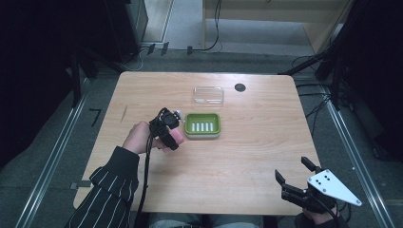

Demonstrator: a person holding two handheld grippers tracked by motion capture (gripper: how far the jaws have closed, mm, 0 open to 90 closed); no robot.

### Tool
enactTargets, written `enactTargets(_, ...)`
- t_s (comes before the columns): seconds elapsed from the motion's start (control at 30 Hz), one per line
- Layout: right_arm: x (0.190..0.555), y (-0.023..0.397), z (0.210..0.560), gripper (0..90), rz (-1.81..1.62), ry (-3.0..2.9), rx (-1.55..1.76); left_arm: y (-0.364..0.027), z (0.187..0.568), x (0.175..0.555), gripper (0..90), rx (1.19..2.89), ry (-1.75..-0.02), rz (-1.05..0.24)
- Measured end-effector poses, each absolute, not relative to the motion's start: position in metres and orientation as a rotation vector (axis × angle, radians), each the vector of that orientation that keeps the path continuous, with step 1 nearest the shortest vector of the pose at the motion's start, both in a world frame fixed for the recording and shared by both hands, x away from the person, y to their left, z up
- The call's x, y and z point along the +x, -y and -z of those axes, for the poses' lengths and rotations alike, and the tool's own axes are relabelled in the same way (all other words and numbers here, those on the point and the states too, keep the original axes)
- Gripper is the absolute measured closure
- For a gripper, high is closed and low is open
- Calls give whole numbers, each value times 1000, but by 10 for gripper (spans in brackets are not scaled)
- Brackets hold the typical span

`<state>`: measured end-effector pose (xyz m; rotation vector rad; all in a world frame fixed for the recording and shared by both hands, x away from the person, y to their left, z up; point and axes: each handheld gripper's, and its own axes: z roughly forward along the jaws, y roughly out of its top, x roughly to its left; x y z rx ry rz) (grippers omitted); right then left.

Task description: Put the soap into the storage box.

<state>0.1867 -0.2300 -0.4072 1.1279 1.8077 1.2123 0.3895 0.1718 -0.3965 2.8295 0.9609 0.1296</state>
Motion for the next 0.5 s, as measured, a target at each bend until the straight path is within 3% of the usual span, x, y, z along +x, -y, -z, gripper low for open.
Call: enactTargets(0.5,187,230,407,129,-1210,-1809,1129,-158,391,401,386,2851,-872,-121)
